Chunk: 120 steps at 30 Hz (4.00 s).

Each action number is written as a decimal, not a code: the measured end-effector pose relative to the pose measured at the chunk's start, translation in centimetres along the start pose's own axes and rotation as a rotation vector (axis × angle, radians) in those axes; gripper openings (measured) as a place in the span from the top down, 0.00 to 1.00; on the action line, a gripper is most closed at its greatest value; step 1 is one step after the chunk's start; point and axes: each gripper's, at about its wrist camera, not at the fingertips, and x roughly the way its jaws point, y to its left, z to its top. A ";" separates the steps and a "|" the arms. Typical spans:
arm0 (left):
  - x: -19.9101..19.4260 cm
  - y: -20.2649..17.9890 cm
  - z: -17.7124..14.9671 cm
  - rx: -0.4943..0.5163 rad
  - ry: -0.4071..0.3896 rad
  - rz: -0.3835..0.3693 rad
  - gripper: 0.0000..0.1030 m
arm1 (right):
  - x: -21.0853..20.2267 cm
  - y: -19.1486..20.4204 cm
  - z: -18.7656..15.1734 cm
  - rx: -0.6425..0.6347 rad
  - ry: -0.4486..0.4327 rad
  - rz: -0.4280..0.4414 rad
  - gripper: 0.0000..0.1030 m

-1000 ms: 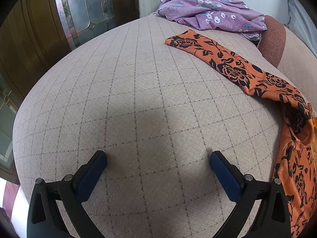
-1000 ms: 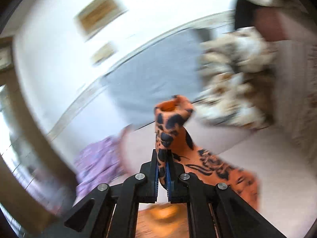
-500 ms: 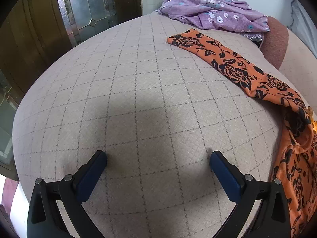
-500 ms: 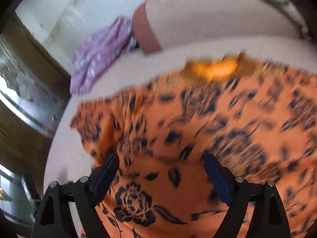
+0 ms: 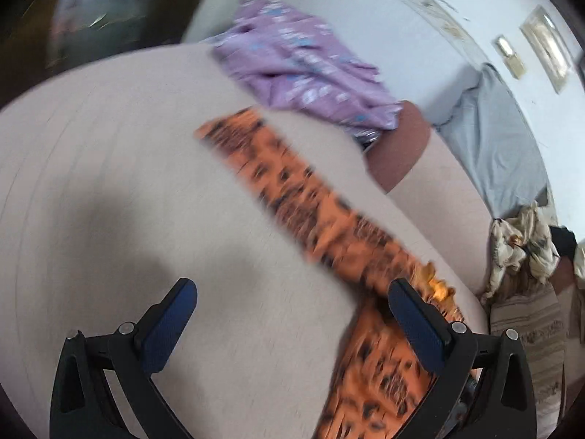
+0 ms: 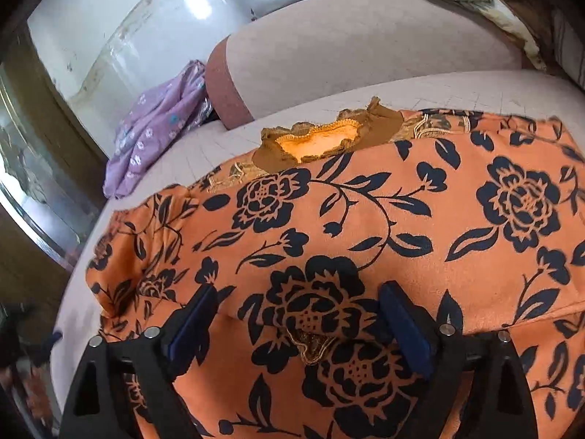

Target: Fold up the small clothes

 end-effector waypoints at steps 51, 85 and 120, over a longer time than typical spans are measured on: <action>2.4 -30.9 -8.1 0.755 0.182 -0.153 0.36 | -9.7 -7.9 -1.5 0.389 -0.141 0.188 0.02; 10.7 -12.9 -6.8 0.555 0.238 0.314 0.19 | -9.6 -13.0 1.8 0.405 -0.047 -0.282 0.54; -2.7 -2.6 -10.5 0.420 0.318 0.169 0.01 | -18.8 -18.5 1.6 0.267 0.137 -0.017 0.15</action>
